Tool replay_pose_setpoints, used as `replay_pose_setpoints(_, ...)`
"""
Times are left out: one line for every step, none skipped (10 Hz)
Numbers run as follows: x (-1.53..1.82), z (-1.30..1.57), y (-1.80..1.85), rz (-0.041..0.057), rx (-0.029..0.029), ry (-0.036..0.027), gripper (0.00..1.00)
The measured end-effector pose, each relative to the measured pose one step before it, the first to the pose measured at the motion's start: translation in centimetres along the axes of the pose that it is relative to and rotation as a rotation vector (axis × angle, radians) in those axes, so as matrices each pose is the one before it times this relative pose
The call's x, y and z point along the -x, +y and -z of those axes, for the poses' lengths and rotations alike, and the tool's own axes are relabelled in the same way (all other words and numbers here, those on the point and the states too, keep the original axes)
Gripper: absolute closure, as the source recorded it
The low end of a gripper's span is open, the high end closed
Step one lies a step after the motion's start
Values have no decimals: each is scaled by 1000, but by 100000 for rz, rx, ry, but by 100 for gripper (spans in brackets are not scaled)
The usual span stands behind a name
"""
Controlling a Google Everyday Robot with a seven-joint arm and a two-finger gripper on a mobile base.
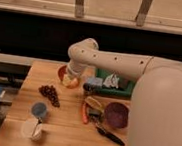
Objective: Place apple in red bowl
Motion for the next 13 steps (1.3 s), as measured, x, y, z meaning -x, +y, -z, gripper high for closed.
replay_pose_setpoints(1002,345,-745,818,-1050,-1809,93)
replay_pose_setpoints(984,72,-791,814,-846,-1843,93)
replay_pose_setpoints(1553,-128,-499,2005,-614,-1866,93)
replay_pose_setpoints(1732,-266,-270,2486,6,-1850,93)
replay_pose_setpoints(1765,-349,-401,2956,29,-1997,93)
replay_pose_setpoints(846,-342,-773,1739,-134,-1538,93)
replay_pose_setpoints(677,-595,-1115,1462,-164,-1765,93)
replay_pose_setpoints(582,-767,-607,1344,273,-1362,93)
replay_pose_setpoints(208,-676,-508,462,426,-922,93)
replay_pose_setpoints(-667,-625,-985,-706,-13,-489,92)
replay_pose_setpoints(-959,-569,-1048,-649,360,-222,86)
replay_pose_setpoints(-285,-681,-136,-23,1077,-53,76)
replay_pose_setpoints(-434,-1062,459,-331,1795,288,65)
